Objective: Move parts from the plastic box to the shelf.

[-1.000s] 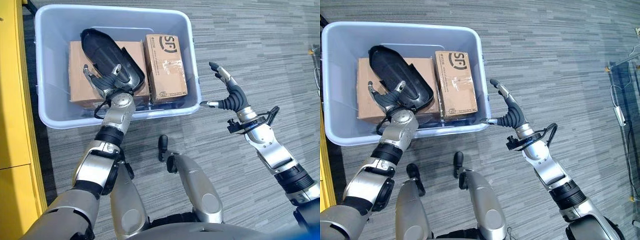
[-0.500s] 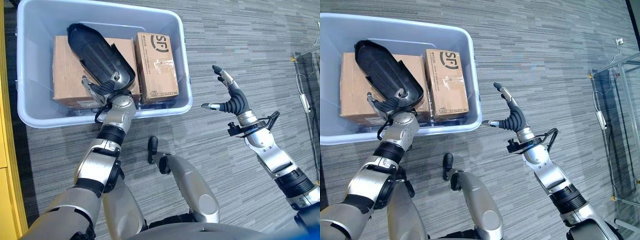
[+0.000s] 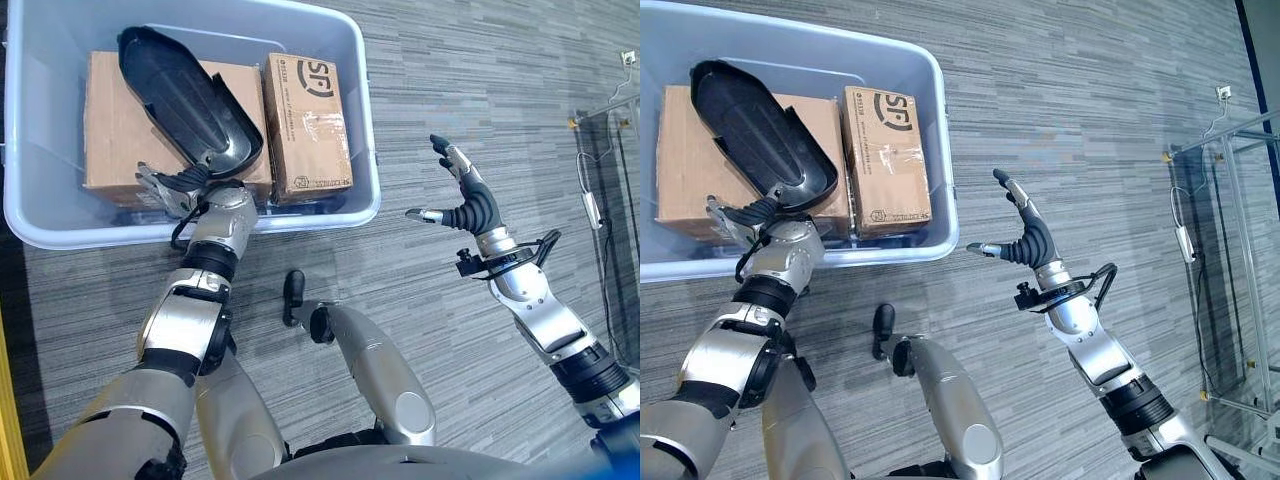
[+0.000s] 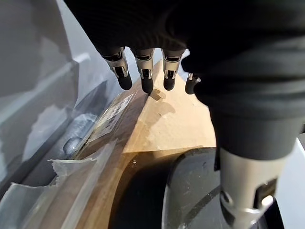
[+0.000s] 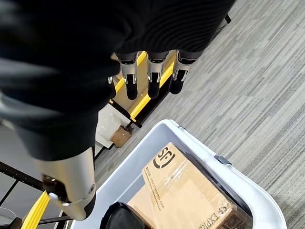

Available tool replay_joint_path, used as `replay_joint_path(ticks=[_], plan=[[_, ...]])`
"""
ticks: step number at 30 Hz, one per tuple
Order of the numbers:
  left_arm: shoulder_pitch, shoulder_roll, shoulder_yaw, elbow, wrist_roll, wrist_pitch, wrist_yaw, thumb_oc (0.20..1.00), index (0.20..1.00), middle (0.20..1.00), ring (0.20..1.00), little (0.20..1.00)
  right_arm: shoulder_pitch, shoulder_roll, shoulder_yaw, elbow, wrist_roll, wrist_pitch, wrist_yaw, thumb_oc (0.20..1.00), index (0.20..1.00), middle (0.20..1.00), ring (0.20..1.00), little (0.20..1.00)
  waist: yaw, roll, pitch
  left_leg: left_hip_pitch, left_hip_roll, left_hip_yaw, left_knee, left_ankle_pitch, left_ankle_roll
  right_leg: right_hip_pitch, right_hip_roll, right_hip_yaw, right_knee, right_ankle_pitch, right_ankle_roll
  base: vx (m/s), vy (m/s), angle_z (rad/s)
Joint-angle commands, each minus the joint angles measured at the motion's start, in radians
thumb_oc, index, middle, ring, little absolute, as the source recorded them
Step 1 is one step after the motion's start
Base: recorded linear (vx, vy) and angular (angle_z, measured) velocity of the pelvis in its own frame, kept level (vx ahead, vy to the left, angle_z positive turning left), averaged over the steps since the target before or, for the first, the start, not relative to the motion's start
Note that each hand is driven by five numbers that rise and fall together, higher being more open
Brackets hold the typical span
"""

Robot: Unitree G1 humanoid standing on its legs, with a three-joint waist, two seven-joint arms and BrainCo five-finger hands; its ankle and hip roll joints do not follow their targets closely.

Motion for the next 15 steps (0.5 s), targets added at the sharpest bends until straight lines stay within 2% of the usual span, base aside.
replay_joint_path(ticks=[1,4,6,8,10,12,13,14,15], plan=[[-0.092,0.1,-0.031,-0.024,0.089,0.036,0.027,1.0,1.0,1.0,1.0,1.0,-0.003,0.001,-0.054,-0.115,0.042,-0.016,-0.036,1.0,1.0,1.0,1.0,1.0,0.019,-0.109,0.067,-0.024,0.064,-0.03,0.057,0.047,0.017,0.034,-0.076,0.053,0.086,-0.016,0.136,0.04,-0.026,-0.01],[-0.101,0.137,-0.038,-0.002,0.143,0.052,0.015,1.0,1.0,1.0,1.0,1.0,0.007,-0.009,-0.053,-0.12,0.052,-0.01,-0.046,1.0,1.0,1.0,1.0,1.0,0.013,-0.103,0.067,-0.038,0.061,-0.032,0.071,0.043,0.021,0.014,-0.08,0.053,0.108,-0.021,0.134,0.04,-0.019,0.02],[-0.105,0.155,-0.038,0.014,0.11,0.063,-0.013,1.0,1.0,1.0,1.0,1.0,0.006,-0.017,-0.055,-0.121,0.041,-0.002,-0.041,1.0,1.0,1.0,1.0,1.0,0.004,-0.088,0.067,-0.045,0.057,-0.028,0.074,0.054,0.023,-0.006,-0.081,0.061,0.125,-0.029,0.131,0.04,0.063,-0.05],[-0.124,0.177,-0.054,0.045,0.23,0.122,-0.022,1.0,1.0,1.0,1.0,1.0,-0.011,-0.029,-0.056,-0.115,0.049,0.013,-0.044,1.0,1.0,1.0,1.0,1.0,-0.003,-0.076,0.067,-0.061,0.052,-0.024,0.082,0.06,0.026,-0.033,-0.09,0.063,0.15,-0.039,0.128,0.02,0.034,-0.03],[-0.13,0.19,-0.068,0.052,0.267,0.149,-0.044,1.0,1.0,1.0,1.0,1.0,-0.009,-0.034,-0.055,-0.114,0.051,0.015,-0.046,1.0,1.0,1.0,1.0,1.0,-0.004,-0.073,0.067,-0.068,0.05,-0.025,0.088,0.058,0.029,-0.044,-0.094,0.064,0.163,-0.043,0.127,0.02,-0.005,0.0],[-0.13,0.215,-0.108,0.064,0.355,0.215,-0.125,1.0,1.0,1.0,1.0,1.0,-0.009,-0.05,-0.057,-0.114,0.062,0.022,-0.038,1.0,1.0,1.0,1.0,1.0,-0.009,-0.058,0.067,-0.077,0.045,-0.021,0.096,0.062,0.032,-0.064,-0.099,0.068,0.188,-0.053,0.123,0.04,0.011,-0.03],[-0.13,0.217,-0.111,0.065,0.368,0.22,-0.13,1.0,1.0,1.0,1.0,1.0,-0.009,-0.051,-0.058,-0.115,0.063,0.023,-0.038,1.0,1.0,1.0,1.0,1.0,-0.009,-0.057,0.067,-0.077,0.045,-0.02,0.096,0.062,0.032,-0.065,-0.099,0.068,0.189,-0.054,0.123,0.04,0.06,-0.09],[-0.135,0.246,-0.155,0.08,0.512,0.271,-0.192,1.0,1.0,1.0,1.0,1.0,-0.015,-0.06,-0.059,-0.107,0.066,0.021,-0.035,1.0,1.0,1.0,1.0,1.0,-0.016,-0.043,0.067,-0.081,0.041,-0.012,0.101,0.065,0.034,-0.081,-0.103,0.076,0.204,-0.06,0.121,0.03,0.066,-0.11],[-0.138,0.261,-0.188,0.083,0.538,0.28,-0.215,1.0,1.0,1.0,1.0,1.0,-0.018,-0.067,-0.059,-0.103,0.07,0.019,-0.033,1.0,1.0,1.0,1.0,1.0,-0.018,-0.036,0.067,-0.085,0.038,-0.01,0.103,0.069,0.035,-0.094,-0.107,0.081,0.217,-0.063,0.12,0.03,0.077,-0.14]])
